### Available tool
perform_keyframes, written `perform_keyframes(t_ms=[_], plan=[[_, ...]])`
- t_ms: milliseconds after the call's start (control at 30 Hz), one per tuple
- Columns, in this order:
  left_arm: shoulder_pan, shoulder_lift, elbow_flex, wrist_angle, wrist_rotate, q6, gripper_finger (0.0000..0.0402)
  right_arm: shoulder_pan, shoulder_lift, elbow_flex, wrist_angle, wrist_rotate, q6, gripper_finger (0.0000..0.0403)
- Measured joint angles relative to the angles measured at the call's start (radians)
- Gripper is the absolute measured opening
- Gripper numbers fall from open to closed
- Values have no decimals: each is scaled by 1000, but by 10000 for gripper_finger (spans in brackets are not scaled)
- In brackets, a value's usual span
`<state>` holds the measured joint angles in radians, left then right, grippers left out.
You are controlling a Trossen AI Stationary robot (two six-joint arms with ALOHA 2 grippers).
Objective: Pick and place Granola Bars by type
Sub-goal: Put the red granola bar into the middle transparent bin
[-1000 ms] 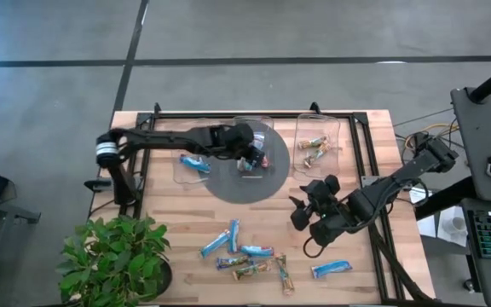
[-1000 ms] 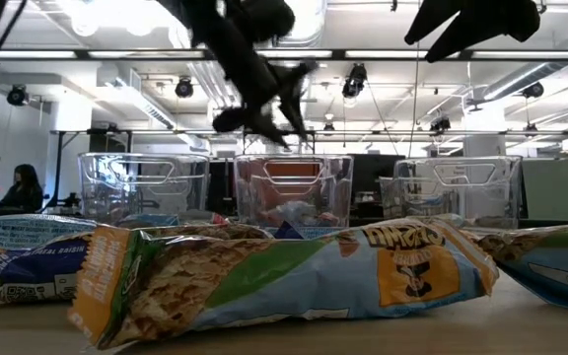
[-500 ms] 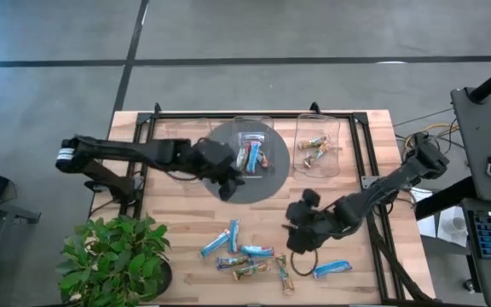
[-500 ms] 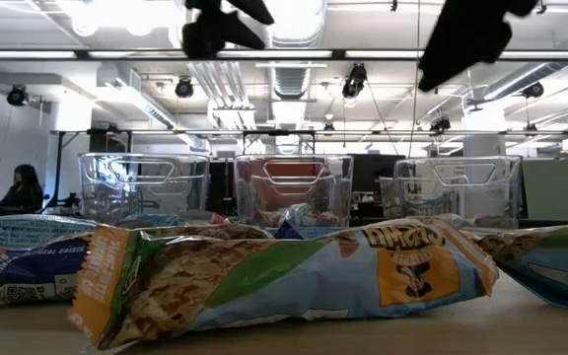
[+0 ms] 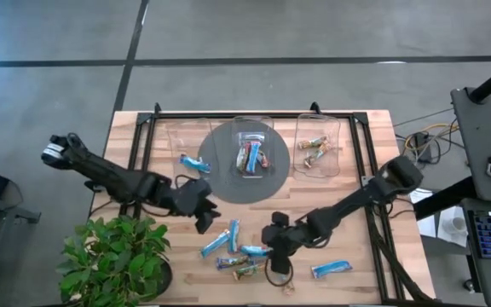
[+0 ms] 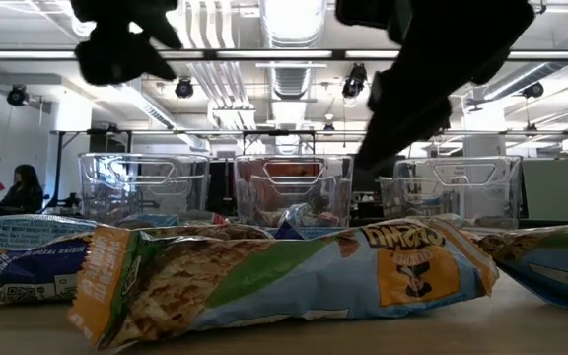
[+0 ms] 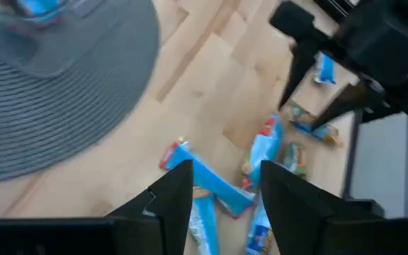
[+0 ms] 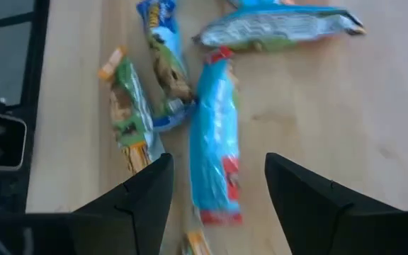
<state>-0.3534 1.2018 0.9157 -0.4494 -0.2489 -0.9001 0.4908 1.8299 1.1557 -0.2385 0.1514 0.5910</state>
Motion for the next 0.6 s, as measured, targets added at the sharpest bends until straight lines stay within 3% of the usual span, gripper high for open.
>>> perform_keyframes(t_ms=[333, 500, 600], plan=[[-51, -110, -140, 24, -21, -45, 147, 1, 186, 82, 49, 10, -23, 212], [-57, -161, -171, 22, -20, -33, 147, -3, 256, 173, -94, 105, 12, 211], [-57, -190, -189, 24, -19, -16, 147, -35, 277, 229, -195, 53, 89, 196]])
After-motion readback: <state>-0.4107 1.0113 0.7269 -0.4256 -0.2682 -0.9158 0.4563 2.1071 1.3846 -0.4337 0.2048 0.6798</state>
